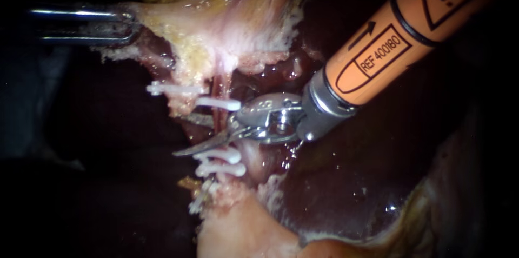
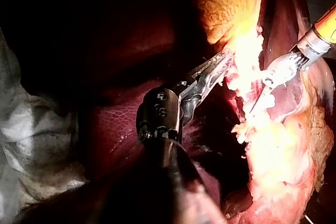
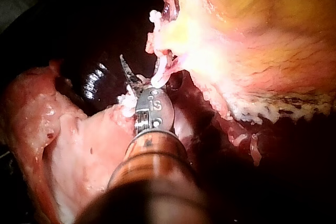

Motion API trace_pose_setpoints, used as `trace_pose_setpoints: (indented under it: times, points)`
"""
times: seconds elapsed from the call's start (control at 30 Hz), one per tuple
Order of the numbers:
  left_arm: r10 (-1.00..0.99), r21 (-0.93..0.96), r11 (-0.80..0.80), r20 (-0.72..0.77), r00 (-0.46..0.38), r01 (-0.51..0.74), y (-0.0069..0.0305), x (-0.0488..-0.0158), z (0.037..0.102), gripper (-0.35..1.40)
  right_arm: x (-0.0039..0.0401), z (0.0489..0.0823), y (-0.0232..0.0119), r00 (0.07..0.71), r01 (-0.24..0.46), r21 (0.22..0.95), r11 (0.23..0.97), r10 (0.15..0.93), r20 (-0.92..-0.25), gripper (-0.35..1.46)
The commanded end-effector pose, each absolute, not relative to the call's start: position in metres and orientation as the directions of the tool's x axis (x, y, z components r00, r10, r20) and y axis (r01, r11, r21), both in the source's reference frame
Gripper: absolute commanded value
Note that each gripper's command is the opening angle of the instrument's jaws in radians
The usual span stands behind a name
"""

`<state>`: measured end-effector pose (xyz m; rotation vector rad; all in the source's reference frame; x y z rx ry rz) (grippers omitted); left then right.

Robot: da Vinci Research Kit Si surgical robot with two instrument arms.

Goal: Go to the cutting position right tube

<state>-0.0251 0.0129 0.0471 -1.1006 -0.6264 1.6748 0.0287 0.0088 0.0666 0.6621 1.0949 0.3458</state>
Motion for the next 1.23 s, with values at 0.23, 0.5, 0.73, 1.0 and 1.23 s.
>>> trace_pose_setpoints:
  times: [0.23, 0.5, 0.73, 1.0, 1.23]
  points:
    - [0.924, -0.809, -0.371, -0.372, -0.09, -0.455, 0.0132, -0.0247, 0.0474, -0.35, 0.0284, 0.0649, 0.0078, 0.408, 0.134, 0.648, 0.75, 0.554, -0.726, 1.35]
    - [0.923, -0.808, -0.371, -0.373, -0.089, -0.457, 0.0134, -0.0244, 0.0477, -0.35, 0.0291, 0.0618, 0.0068, 0.368, 0.216, 0.662, 0.718, 0.568, -0.736, 1.31]
    - [0.923, -0.808, -0.371, -0.374, -0.089, -0.458, 0.0133, -0.0244, 0.0478, -0.35, 0.0294, 0.0609, 0.0071, 0.35, 0.222, 0.666, 0.712, 0.579, -0.736, 1.31]
    - [0.923, -0.807, -0.371, -0.374, -0.088, -0.459, 0.0132, -0.0245, 0.0479, -0.35, 0.0293, 0.0611, 0.0072, 0.351, 0.219, 0.67, 0.709, 0.584, -0.732, 1.31]
    - [0.923, -0.807, -0.372, -0.375, -0.088, -0.459, 0.0132, -0.0245, 0.048, -0.35, 0.0293, 0.0611, 0.0072, 0.351, 0.217, 0.67, 0.71, 0.584, -0.732, 1.31]
